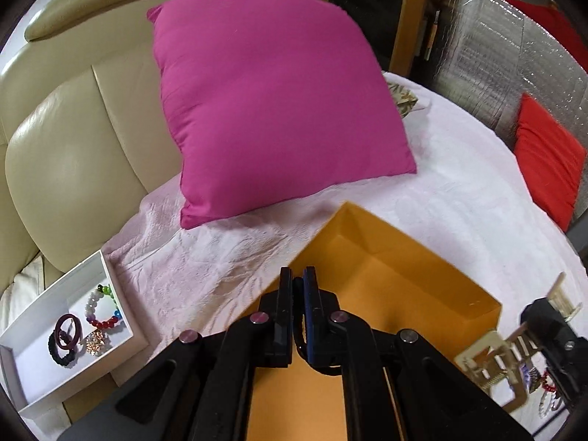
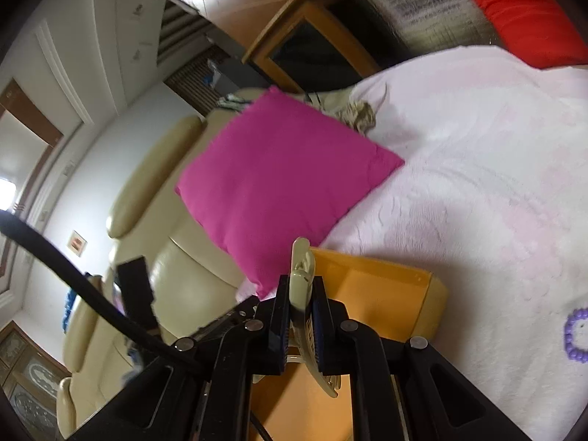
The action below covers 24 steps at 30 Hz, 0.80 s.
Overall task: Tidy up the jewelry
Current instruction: 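Carry the hair tie in the left tool and the clip in the right tool to the orange box, then open the left tool to drop the hair tie while the right tool releases the clip into the box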
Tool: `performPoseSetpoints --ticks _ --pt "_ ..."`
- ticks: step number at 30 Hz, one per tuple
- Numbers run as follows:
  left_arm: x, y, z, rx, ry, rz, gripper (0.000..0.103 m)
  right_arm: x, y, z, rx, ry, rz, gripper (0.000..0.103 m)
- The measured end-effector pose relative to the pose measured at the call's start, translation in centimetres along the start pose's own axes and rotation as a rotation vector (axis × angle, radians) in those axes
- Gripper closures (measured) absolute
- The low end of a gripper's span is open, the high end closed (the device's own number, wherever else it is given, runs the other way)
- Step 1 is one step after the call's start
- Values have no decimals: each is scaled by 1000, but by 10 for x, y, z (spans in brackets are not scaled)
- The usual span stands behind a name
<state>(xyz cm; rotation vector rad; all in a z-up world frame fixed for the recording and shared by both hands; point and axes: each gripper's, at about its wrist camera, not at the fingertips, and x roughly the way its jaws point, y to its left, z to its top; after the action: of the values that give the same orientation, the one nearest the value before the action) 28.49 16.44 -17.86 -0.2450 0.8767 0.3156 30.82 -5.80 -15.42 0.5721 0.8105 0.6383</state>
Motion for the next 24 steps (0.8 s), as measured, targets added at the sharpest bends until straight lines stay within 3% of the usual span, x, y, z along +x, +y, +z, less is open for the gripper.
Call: performPoseSetpoints --ticks 15,17,19,24 --pt "22 -6 -3 28 81 37 97 52 -28 -14 30 127 -144 91" --pt "21 -7 -3 21 88 35 86 51 -30 -14 27 128 -162 90" --pt "19 -8 -2 23 81 37 62 50 -32 -12 29 133 -190 88" --pt "6 -14 2 42 25 62 54 42 -36 -8 41 144 -177 88"
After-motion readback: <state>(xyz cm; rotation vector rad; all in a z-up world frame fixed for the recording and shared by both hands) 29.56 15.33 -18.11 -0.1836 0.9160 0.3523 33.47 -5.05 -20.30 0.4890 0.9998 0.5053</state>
